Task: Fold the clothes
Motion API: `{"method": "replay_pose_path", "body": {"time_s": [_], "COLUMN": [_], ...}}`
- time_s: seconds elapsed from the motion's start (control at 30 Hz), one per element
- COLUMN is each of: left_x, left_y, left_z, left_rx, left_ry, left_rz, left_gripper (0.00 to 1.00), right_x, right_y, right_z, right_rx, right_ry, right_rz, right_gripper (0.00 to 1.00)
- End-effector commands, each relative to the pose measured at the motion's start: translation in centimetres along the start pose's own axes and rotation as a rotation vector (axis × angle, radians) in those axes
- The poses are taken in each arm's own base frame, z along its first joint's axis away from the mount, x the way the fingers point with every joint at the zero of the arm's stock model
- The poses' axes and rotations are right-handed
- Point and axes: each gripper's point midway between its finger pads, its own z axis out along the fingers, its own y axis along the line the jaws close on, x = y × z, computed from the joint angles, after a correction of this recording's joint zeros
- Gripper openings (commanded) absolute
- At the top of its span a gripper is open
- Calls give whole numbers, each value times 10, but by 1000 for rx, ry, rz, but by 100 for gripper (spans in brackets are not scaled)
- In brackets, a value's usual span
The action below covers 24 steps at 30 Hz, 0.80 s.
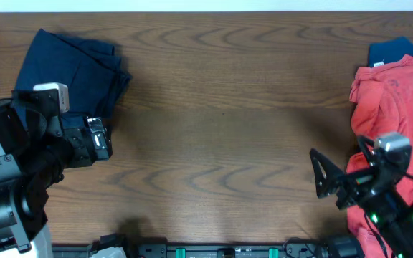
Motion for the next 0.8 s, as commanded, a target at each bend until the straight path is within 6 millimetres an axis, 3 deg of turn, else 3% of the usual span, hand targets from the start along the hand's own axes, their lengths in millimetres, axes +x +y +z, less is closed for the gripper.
{"method": "replay_pose_path", "body": {"time_s": [0.0, 0.23, 0.43, 0.6, 0.77], "left_x": [0, 0, 0, 0, 0], "left_y": [3, 3, 3, 3, 3], "left_z": [4, 5, 5, 5, 5], "left_rx": [-10, -10, -10, -10, -10], "left_ry": [17, 21, 21, 21, 21], "left_rz": [14, 13, 13, 13, 13], "left_gripper": [98, 98, 98, 98, 98], "right_x": [3, 16, 42, 26, 13], "right_y": [-2, -4, -11, -30, -39], "right_z": [-5, -6, -9, -5, 17], "right_rx": [14, 22, 59, 166, 184], "right_ry": [6, 57, 162, 90, -7], "right_rz": [-6, 6, 23, -36, -192], "right_gripper": [99, 99, 99, 99, 99]}}
